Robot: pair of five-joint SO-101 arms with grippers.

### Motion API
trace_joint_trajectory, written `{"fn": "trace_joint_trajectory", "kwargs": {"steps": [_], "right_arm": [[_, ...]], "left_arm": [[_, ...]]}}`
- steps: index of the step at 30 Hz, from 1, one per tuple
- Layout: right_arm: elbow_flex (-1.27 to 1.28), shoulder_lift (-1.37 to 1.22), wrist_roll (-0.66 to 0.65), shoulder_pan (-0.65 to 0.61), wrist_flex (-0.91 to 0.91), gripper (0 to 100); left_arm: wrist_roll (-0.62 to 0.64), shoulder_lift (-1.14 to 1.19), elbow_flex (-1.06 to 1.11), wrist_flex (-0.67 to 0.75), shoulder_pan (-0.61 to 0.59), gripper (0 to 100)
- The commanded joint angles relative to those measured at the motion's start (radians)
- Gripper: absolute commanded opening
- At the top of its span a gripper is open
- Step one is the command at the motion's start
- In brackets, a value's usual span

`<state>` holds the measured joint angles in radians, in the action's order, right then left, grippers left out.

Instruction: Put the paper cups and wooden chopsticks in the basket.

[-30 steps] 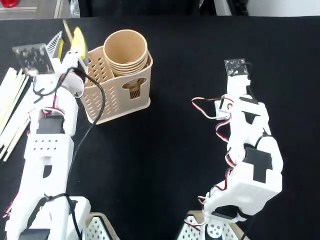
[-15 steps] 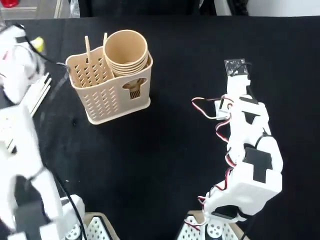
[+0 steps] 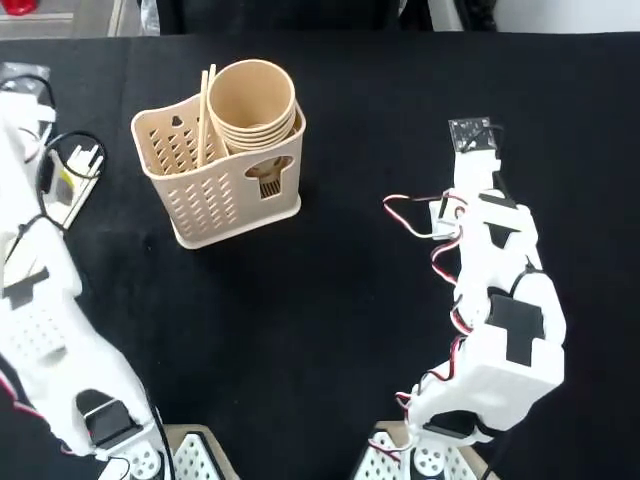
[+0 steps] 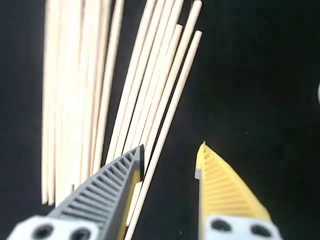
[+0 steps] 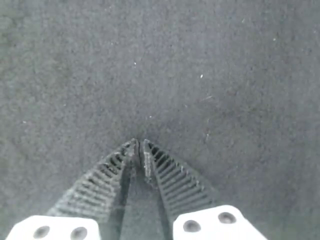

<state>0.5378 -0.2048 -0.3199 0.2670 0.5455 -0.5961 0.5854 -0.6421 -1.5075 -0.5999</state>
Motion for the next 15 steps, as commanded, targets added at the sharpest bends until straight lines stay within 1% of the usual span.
{"fn": "trace_joint_trajectory", "kwargs": {"steps": [1,8,10,12,15], "right_arm": [[-0.002,0.056,-0.009,0.003,-0.006,1.4],[-0.002,0.056,-0.009,0.003,-0.006,1.4],[-0.002,0.056,-0.009,0.003,-0.006,1.4],[-0.002,0.056,-0.009,0.003,-0.006,1.4],[-0.002,0.056,-0.009,0.003,-0.006,1.4]], "left_arm": [[-0.014,0.137,-0.176,-0.014,-0.008,18],[-0.041,0.448,-0.529,-0.044,-0.008,19],[-0.075,0.525,-0.615,-0.046,-0.005,19],[-0.101,0.588,-0.668,-0.046,-0.004,19],[-0.127,0.646,-0.690,-0.046,-0.004,19]]}}
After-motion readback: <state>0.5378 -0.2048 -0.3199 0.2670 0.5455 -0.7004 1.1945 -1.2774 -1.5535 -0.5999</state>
